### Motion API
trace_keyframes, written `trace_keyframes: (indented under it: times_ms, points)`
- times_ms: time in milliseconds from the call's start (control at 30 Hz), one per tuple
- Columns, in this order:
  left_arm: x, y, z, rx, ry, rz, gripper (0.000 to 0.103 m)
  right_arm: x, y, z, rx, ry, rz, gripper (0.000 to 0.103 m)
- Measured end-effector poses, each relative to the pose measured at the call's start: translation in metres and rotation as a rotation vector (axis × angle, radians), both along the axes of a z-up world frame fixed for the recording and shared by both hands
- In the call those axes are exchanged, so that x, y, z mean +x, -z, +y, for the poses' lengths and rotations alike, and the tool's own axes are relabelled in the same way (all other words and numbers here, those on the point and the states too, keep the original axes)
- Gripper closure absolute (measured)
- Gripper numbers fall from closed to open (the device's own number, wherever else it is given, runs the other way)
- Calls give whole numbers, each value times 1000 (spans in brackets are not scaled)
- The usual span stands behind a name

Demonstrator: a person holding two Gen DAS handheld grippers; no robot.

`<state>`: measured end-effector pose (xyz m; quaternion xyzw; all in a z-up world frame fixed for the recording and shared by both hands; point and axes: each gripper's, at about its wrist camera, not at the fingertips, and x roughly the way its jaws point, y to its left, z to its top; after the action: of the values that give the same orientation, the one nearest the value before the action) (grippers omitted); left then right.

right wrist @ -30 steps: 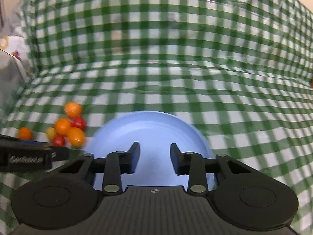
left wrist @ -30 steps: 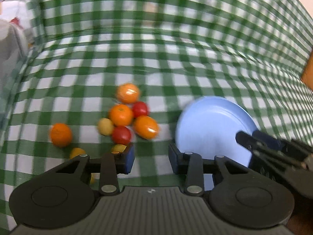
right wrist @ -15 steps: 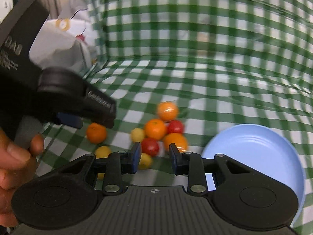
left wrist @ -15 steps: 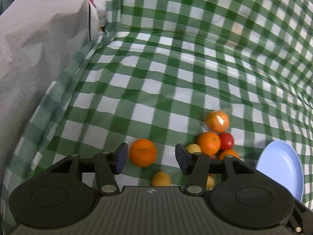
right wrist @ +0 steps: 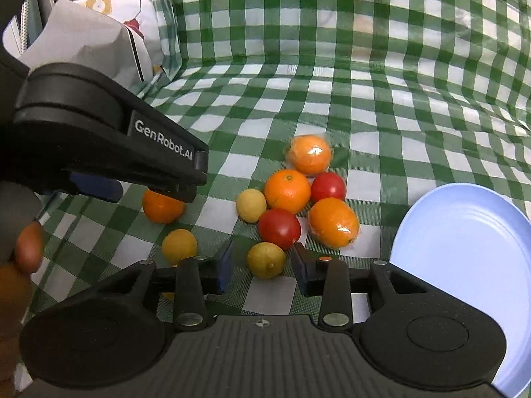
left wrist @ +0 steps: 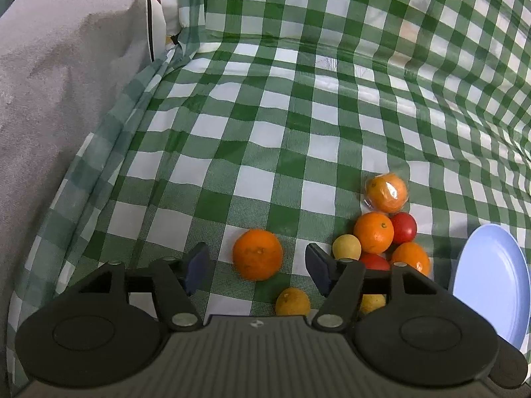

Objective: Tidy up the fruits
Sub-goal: 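Grasp a yellow lemon with the right gripper while the left gripper grasps an orange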

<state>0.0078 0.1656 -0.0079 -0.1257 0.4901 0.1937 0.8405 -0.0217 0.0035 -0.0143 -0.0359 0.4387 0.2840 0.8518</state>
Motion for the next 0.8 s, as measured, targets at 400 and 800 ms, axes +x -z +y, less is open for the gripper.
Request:
trace_keyframes:
  times_ms: [400, 800]
  points:
    - [3, 8, -1, 1, 9, 12, 34, 15, 14, 6, -22, -19, 9, 75]
    - [7, 15, -1, -5, 40, 36, 60, 17, 2, -10, 5, -15, -1, 75]
